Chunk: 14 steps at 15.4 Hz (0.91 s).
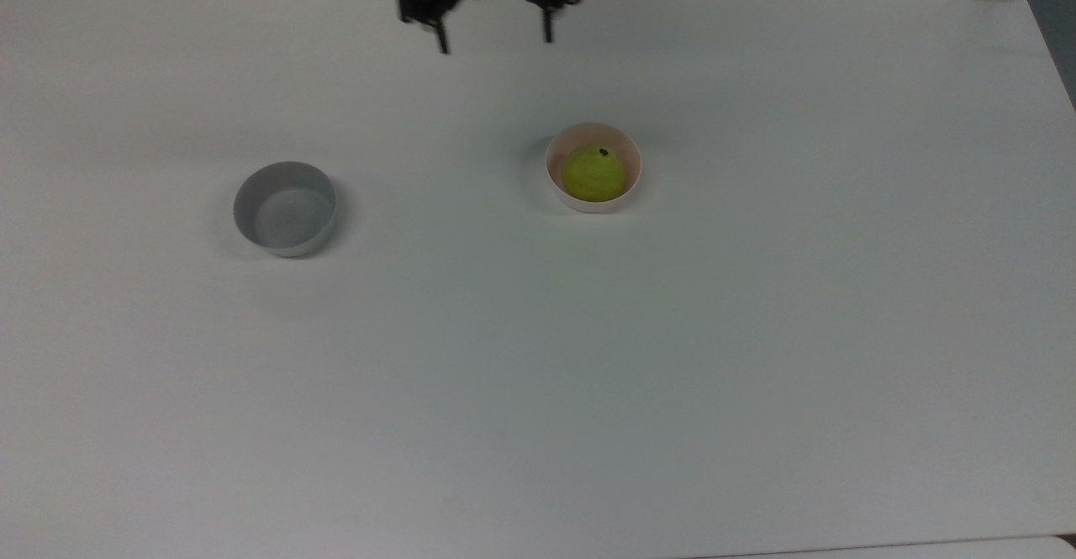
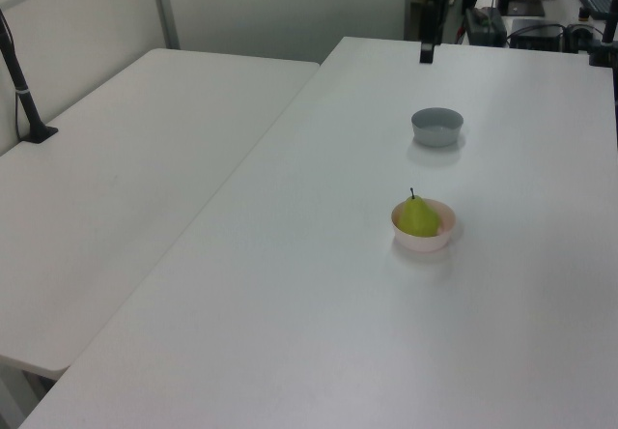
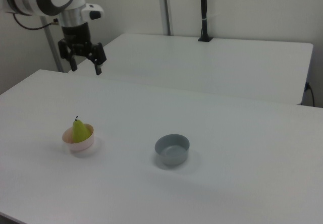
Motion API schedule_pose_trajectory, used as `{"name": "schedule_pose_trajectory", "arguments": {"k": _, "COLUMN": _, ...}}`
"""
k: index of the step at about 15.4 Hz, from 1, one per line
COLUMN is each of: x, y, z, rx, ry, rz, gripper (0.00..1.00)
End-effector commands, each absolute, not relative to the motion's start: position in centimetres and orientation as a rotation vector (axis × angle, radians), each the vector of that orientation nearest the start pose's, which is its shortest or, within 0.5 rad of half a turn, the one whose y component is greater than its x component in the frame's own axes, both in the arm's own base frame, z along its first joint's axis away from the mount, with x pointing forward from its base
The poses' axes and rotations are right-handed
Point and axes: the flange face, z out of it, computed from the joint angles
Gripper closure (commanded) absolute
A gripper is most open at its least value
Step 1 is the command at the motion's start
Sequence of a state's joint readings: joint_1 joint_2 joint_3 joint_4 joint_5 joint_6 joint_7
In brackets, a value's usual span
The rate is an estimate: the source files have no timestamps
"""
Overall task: Pick up a pear from the bowl
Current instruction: 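Move the open gripper over the pink bowl holding the green pear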
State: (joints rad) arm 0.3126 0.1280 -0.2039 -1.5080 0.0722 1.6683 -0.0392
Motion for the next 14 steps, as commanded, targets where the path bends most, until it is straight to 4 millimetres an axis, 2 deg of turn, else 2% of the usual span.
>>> {"name": "schedule_pose_trajectory", "arguments": {"k": 1, "x": 59.9, "y": 15.0, "z": 56.2, "rx": -3.058, "ry": -0.429, "rz": -0.04, "gripper": 0.0}}
{"name": "schedule_pose_trajectory", "arguments": {"k": 2, "x": 59.6, "y": 16.5, "z": 56.1, "rx": -3.055, "ry": -0.466, "rz": -0.034, "gripper": 0.0}}
{"name": "schedule_pose_trajectory", "arguments": {"k": 5, "x": 58.7, "y": 18.8, "z": 55.7, "rx": -3.045, "ry": -0.527, "rz": -0.014, "gripper": 0.0}}
{"name": "schedule_pose_trajectory", "arguments": {"k": 9, "x": 58.4, "y": 20.8, "z": 51.4, "rx": -3.051, "ry": -0.61, "rz": 0.068, "gripper": 0.0}}
{"name": "schedule_pose_trajectory", "arguments": {"k": 10, "x": 58.5, "y": 20.8, "z": 50.9, "rx": -3.05, "ry": -0.627, "rz": 0.08, "gripper": 0.0}}
{"name": "schedule_pose_trajectory", "arguments": {"k": 12, "x": 59.0, "y": 20.5, "z": 47.9, "rx": -3.041, "ry": -0.706, "rz": 0.157, "gripper": 0.0}}
{"name": "schedule_pose_trajectory", "arguments": {"k": 14, "x": 58.8, "y": 20.4, "z": 45.8, "rx": -3.037, "ry": -0.765, "rz": 0.202, "gripper": 0.01}}
